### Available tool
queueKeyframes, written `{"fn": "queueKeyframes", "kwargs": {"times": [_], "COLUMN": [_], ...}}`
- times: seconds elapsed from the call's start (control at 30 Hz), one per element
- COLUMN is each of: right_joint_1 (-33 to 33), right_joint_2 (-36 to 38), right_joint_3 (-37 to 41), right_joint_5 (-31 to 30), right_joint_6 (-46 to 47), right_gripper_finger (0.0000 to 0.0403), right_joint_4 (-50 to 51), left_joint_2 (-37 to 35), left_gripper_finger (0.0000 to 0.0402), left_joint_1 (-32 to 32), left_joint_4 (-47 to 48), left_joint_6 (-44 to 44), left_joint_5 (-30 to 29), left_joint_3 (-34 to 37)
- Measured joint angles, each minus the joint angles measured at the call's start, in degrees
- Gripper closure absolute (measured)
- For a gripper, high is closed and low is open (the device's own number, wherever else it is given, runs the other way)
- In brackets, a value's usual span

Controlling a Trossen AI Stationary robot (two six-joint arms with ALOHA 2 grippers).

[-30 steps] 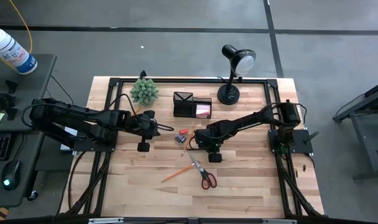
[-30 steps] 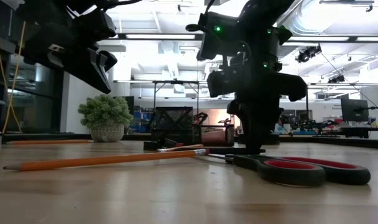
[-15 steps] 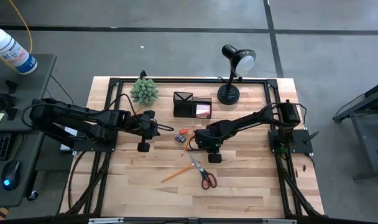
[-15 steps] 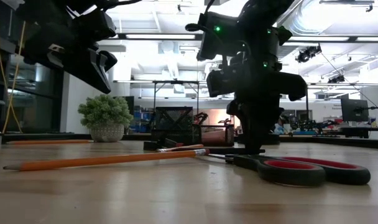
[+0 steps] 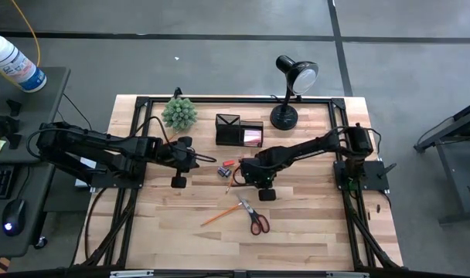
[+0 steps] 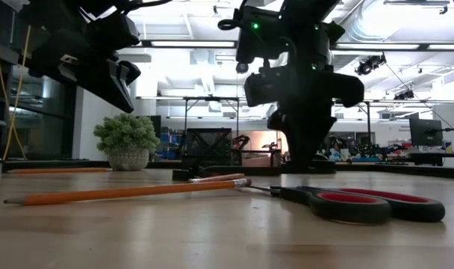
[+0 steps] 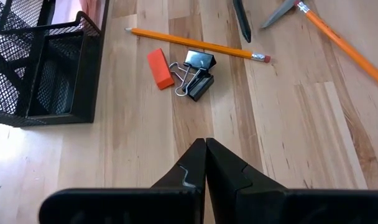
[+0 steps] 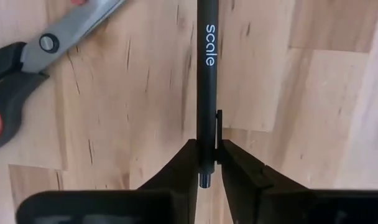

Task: Pick and place office supplies into organizer
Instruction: Put the black pen into the desk organizer

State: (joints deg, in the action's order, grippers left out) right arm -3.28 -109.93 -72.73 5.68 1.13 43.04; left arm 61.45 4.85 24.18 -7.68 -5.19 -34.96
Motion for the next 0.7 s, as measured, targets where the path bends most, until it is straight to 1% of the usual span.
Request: {"fn": "queueKeyframes", "kwargs": {"times": [0.17, 0.33, 0.5, 0.7], "right_joint_1": [1.81, 4.59, 8.01, 13.50], "right_joint_2": [0.02, 0.11, 0.11, 0.13], "right_joint_3": [-1.71, -4.87, -9.11, -15.62], "right_joint_5": [-1.21, -1.89, -5.73, -10.25], "right_joint_6": [-0.72, -1.64, -4.12, -4.95], "right_gripper_finger": [0.0358, 0.0352, 0.0355, 0.0353], "right_joint_4": [2.79, 5.85, 9.88, 13.88], "left_joint_2": [0.00, 0.00, 0.00, 0.00], "left_gripper_finger": [0.0401, 0.0401, 0.0401, 0.0401], "left_joint_1": [0.01, -0.01, -0.01, -0.01], "left_joint_4": [0.02, 1.38, 5.86, 10.90], "left_joint_6": [-0.68, -1.11, -1.09, -1.14], "left_joint_5": [0.00, 0.00, 0.01, 0.00], "left_joint_3": [0.00, 0.00, 0.02, 0.02]}}
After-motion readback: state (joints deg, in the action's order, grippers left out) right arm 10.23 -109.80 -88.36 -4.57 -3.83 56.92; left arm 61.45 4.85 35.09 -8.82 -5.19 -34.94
